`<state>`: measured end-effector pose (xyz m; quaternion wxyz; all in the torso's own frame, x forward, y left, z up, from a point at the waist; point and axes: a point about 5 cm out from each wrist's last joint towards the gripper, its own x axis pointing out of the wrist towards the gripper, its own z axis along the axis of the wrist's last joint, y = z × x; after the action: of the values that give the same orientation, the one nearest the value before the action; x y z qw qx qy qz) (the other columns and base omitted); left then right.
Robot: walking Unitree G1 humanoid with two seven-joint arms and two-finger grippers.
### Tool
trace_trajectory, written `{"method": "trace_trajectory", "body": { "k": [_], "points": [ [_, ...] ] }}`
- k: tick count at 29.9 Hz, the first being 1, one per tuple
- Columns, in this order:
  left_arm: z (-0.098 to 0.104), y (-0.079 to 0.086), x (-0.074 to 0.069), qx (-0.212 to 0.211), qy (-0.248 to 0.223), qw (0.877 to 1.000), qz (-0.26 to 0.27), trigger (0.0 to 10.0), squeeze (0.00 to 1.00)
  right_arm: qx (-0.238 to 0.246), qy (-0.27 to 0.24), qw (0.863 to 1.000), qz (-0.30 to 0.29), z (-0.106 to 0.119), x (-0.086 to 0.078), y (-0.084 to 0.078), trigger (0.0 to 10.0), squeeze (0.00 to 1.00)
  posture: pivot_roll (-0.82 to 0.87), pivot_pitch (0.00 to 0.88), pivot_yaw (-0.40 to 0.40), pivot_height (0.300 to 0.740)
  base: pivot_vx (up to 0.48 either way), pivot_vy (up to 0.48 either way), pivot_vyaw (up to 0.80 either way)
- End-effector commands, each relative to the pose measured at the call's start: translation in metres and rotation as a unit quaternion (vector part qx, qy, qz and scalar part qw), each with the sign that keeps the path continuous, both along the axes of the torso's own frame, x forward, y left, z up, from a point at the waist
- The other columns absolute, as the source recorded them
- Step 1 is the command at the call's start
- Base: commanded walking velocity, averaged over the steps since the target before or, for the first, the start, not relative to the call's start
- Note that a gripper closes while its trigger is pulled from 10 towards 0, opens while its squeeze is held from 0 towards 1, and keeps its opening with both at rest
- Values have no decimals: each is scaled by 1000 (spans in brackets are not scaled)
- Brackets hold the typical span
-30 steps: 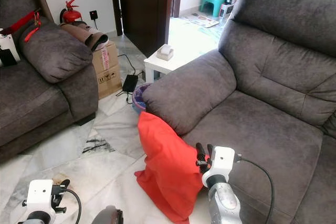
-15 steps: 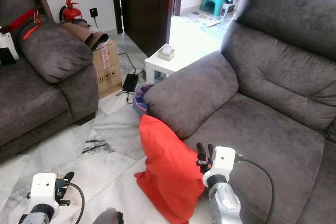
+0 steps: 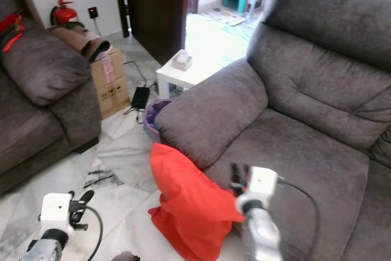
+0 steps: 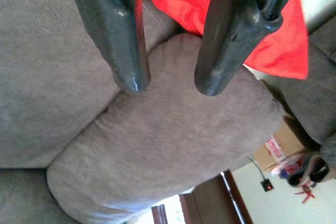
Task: Move the pillow to the sofa from floor
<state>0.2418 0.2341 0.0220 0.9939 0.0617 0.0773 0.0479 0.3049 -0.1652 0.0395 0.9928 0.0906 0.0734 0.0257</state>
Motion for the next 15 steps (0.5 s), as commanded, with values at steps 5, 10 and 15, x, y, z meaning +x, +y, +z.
{"method": "trace_trajectory", "body": {
  "k": [5,10,15],
  "points": [
    [1,-2,-1,-6,3,1000,-8,10000,0,-120,103,987,-2,-22,-8,-31,10000,0,69,101,-38,652,0,0,0],
    [6,-1,3,-2,-4,1000,-13,10000,0,-309,92,935,148,-20,-7,-30,10000,1000,60,107,-30,652,0,0,0],
    [10,-1,8,1,-7,1000,-21,10000,0,-448,102,842,284,-28,-13,-27,10000,1000,55,113,-26,652,0,0,0]
  ]
}}
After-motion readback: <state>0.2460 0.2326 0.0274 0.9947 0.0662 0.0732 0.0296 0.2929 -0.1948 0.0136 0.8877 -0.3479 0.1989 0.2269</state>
